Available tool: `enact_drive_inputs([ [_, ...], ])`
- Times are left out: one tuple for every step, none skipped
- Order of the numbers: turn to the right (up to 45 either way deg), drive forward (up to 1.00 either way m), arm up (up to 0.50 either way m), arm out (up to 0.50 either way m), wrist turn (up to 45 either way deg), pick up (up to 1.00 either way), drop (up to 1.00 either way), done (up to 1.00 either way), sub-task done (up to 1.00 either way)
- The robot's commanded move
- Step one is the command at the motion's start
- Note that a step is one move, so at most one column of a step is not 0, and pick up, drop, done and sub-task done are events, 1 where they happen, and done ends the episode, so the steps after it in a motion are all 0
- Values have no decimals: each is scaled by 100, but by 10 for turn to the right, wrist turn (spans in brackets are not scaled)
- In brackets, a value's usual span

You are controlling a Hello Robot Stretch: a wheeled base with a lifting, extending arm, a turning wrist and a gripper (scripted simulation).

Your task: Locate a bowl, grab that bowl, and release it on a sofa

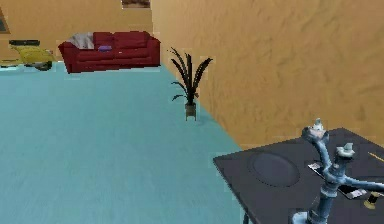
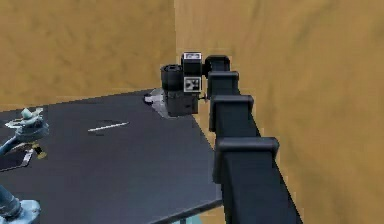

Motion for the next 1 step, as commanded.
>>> enact_drive_inputs([
  [0, 0, 0, 0, -450, 0, 0, 0, 0],
])
